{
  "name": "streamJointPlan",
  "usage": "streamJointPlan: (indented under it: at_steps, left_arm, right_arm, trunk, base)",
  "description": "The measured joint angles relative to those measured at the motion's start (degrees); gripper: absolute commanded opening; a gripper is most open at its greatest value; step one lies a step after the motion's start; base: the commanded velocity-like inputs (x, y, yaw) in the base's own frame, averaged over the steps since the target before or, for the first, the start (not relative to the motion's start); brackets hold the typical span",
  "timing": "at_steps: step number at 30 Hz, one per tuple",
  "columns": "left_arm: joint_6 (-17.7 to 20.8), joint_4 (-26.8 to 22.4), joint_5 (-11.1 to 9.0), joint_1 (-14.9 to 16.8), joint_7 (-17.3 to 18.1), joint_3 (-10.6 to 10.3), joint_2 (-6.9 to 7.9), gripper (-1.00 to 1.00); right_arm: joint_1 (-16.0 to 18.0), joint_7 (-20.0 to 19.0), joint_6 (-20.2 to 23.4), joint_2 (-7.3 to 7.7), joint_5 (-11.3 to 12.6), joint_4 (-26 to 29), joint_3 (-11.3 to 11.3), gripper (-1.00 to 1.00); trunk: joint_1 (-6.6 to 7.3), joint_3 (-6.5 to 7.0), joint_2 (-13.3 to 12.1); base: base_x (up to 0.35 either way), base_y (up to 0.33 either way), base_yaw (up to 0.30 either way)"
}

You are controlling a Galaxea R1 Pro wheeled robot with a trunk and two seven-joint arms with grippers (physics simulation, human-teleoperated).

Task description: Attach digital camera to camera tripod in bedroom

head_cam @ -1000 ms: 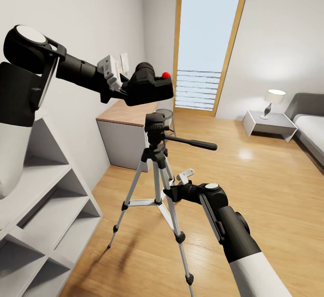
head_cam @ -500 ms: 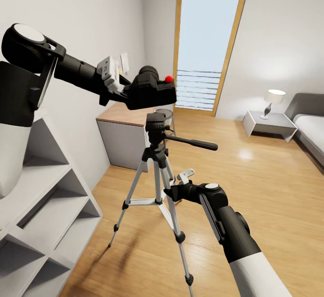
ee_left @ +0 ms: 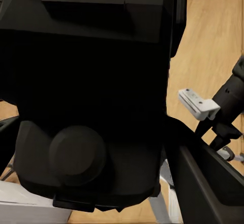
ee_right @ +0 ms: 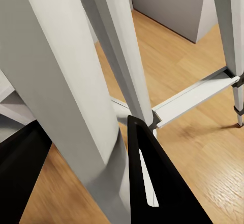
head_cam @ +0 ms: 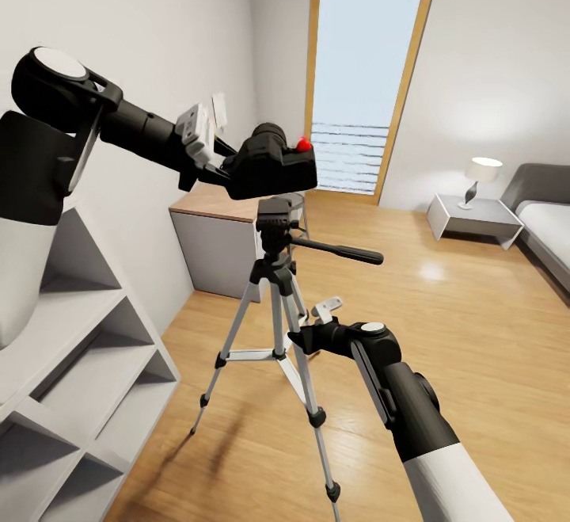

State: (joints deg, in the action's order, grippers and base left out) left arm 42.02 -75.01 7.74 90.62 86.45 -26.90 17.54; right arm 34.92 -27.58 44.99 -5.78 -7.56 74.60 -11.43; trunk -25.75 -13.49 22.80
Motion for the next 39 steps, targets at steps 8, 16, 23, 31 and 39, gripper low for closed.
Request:
streamJointPlan:
  at_steps: [8,16,23,31,39]
  left_arm:
    - [0.1,0.0,0.0,0.0,-0.2,-5.8,-0.22,-1.0]
    - [0.1,-0.1,-0.5,0.0,-2.0,-6.2,0.18,-1.0]
    - [0.1,-0.1,-1.7,0.0,-2.5,-6.1,1.01,-1.0]
    - [0.1,-0.1,-1.6,0.0,-4.8,-5.9,2.37,-1.0]
    - [0.1,-0.1,-1.8,0.0,-6.4,-5.8,2.3,-1.0]
  right_arm:
    - [0.0,0.0,0.0,0.0,0.0,0.0,0.0,-1.0]
    - [0.0,0.0,0.0,0.0,0.0,0.0,0.0,-1.0]
    - [0.0,0.0,0.0,0.0,0.0,0.0,0.0,-1.0]
    - [0.0,0.0,0.0,0.0,0.0,0.0,0.0,-1.0]
    - [0.0,0.0,0.0,0.0,0.0,0.0,0.0,-1.0]
  trunk:
    - [0.0,0.0,0.0]
    - [0.0,0.0,0.0]
    - [0.0,0.0,0.0]
    - [0.0,0.0,0.0]
    - [0.0,0.0,0.0]
  base:
    - [0.0,0.0,0.0]
    - [0.0,0.0,0.0]
    - [0.0,0.0,0.0]
    - [0.0,0.0,0.0]
    - [0.0,0.0,0.0]
